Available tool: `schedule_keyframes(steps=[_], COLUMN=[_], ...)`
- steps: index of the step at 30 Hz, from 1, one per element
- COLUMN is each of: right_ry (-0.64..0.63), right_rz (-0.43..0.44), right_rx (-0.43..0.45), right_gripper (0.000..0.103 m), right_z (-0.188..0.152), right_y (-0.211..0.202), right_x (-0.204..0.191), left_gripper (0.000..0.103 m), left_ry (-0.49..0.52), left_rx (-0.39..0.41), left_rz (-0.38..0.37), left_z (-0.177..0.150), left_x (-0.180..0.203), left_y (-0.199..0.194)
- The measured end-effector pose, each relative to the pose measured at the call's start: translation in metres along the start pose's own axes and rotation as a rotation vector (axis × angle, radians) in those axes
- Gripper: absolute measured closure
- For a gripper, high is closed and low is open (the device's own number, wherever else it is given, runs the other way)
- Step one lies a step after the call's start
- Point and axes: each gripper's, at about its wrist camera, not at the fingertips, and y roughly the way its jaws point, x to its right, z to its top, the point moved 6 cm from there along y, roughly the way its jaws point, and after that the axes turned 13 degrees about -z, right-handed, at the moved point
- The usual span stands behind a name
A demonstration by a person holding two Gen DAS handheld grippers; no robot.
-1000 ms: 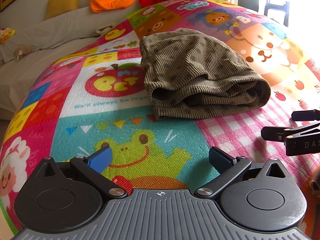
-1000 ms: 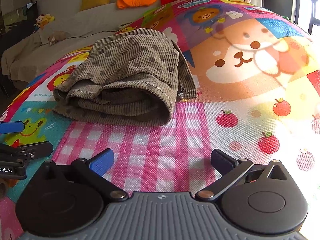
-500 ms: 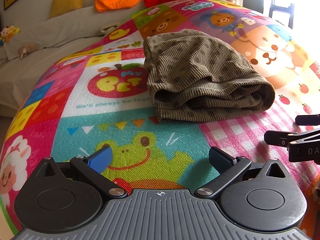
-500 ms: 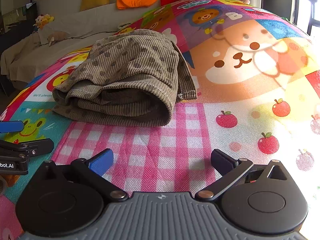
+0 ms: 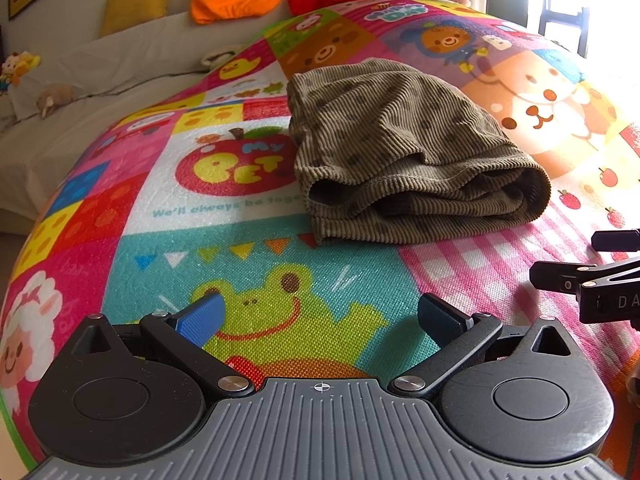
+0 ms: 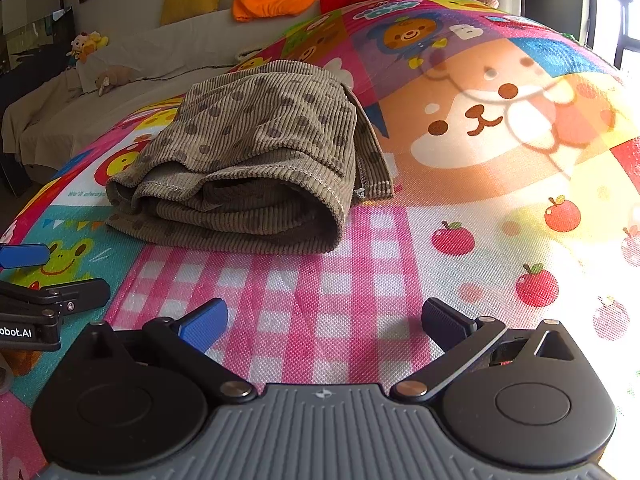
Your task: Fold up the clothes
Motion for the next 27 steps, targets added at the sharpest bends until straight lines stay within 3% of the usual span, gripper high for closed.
schedule_keyframes(steps=[27], right_ry=[-0.011], right_rz=[-0.03], right_rx=[0.03], right_gripper=[0.0], right_z=[-0.0024], right_y=[-0.0032], right_x=[-0.0025], left_gripper=[0.0], left_ry=[-0.01], left_rx=[0.005], left_rz=[-0.011], left_z=[-0.0016], left_x=[-0.0012], left_y=[-0.0025])
